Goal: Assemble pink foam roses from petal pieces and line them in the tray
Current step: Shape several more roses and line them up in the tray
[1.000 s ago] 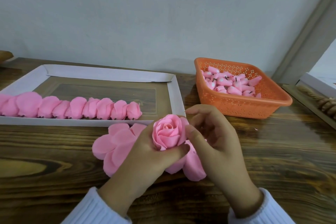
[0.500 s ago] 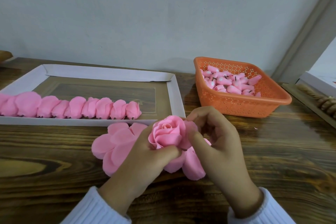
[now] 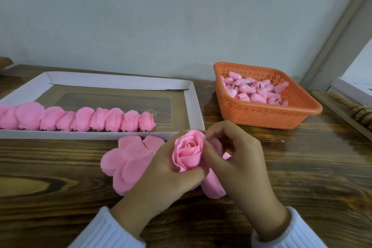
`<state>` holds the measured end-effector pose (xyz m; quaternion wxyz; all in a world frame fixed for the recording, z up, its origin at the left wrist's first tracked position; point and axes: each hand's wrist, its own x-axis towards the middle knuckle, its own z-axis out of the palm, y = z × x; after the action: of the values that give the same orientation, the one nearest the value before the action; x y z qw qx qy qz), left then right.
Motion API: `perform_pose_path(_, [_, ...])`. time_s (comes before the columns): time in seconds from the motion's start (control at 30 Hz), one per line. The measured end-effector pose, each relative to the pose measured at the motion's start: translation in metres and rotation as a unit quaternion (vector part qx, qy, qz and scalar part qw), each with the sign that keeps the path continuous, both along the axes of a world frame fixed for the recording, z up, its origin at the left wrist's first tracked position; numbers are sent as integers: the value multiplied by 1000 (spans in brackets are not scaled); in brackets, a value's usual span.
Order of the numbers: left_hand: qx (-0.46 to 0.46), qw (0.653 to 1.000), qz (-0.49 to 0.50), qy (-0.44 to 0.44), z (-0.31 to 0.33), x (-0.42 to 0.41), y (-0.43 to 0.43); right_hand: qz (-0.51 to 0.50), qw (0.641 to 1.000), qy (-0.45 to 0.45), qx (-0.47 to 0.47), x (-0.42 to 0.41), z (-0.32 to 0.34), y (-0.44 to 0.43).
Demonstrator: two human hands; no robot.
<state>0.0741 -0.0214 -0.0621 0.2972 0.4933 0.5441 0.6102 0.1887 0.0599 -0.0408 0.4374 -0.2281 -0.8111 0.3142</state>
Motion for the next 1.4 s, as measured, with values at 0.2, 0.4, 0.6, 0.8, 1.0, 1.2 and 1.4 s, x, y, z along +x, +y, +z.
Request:
perform_pose_path(0.2, [-29,999,-34,-29,-2,-1,-1,20,999,8,-24,1,2,1])
perform_pose_path(0.4, [-44,995,-45,-78,-4,-4,1,105,992,26,-64,5,8,5])
perform_pose_path(0.6, [-54,991,-71,-98,-3,-4,3,137,989,-62,8,10,10,4])
perform_pose_path(0.8, [-76,988,-102,-86,-4,-5,2,126,982,-129,57,9,11,1])
perform_pose_path(1.0, [-60,940,-219,-256,3,-6,-1,150,984,-95,-20,10,14,3])
perform_pose_path(1.2, [-32,875,-299,-380,3,-12,-1,195,976,-39,-85,12,17,3])
perform_pose_path(1.4, [-35,876,-288,-386,-4,-14,3,190,979,-40,-68,13,17,3])
